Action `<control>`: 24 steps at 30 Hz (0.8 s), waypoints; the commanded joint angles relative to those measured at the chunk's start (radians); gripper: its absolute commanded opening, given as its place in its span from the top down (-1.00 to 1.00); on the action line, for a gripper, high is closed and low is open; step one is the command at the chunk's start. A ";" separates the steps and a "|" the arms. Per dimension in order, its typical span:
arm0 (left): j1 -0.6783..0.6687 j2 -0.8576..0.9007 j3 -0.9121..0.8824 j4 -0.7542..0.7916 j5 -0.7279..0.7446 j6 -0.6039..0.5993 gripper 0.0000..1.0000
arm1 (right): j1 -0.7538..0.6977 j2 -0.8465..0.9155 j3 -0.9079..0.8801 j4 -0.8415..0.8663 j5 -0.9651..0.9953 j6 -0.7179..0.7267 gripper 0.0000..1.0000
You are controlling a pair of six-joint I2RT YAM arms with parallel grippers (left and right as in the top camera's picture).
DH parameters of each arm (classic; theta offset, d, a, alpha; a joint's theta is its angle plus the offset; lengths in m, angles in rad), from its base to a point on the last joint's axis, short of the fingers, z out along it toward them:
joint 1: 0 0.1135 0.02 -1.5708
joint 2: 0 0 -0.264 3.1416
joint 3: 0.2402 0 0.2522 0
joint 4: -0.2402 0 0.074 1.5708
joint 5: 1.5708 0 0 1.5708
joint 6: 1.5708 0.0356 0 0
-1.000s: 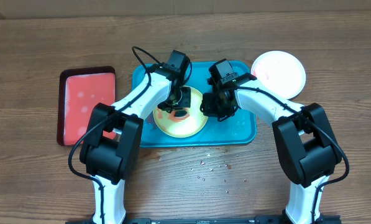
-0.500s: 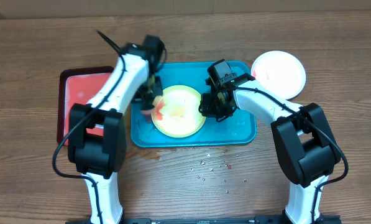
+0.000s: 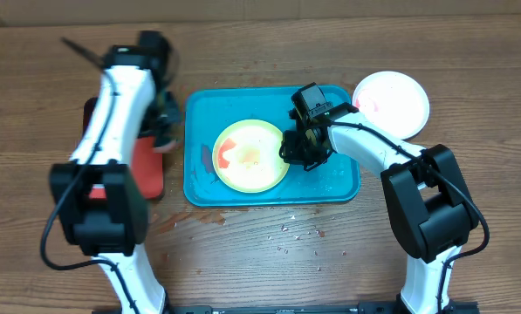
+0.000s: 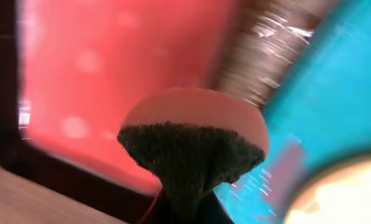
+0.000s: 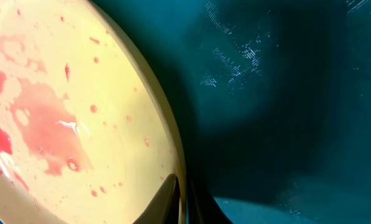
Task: Clean dirty plates on tray and stack at the side
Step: 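Carry the sponge back with the left gripper and drop it in the red tray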
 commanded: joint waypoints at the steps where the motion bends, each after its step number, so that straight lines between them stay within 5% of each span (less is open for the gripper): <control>1: 0.102 -0.010 -0.024 0.018 -0.019 -0.012 0.91 | -0.008 0.035 -0.010 -0.012 0.081 0.001 0.84; 13: 0.244 -0.010 -0.262 0.263 0.221 0.119 0.92 | -0.008 0.035 -0.010 -0.009 0.081 0.001 0.83; 15: 0.244 -0.010 -0.263 0.273 0.223 0.119 0.69 | -0.008 0.035 -0.010 -0.010 0.081 0.001 0.83; 17: 0.244 -0.011 -0.259 0.276 0.223 0.120 0.06 | -0.008 0.035 -0.010 -0.010 0.081 0.001 0.83; 19: 0.247 -0.011 -0.248 0.264 0.224 0.127 -0.78 | -0.008 0.035 -0.010 -0.010 0.081 0.001 0.83; 20: 0.248 -0.011 -0.240 0.247 0.224 0.139 -0.96 | -0.008 0.035 -0.010 -0.010 0.081 0.001 0.83; 24: 0.256 -0.013 -0.153 0.136 0.224 0.160 -0.99 | -0.008 0.035 -0.010 -0.010 0.081 0.001 0.84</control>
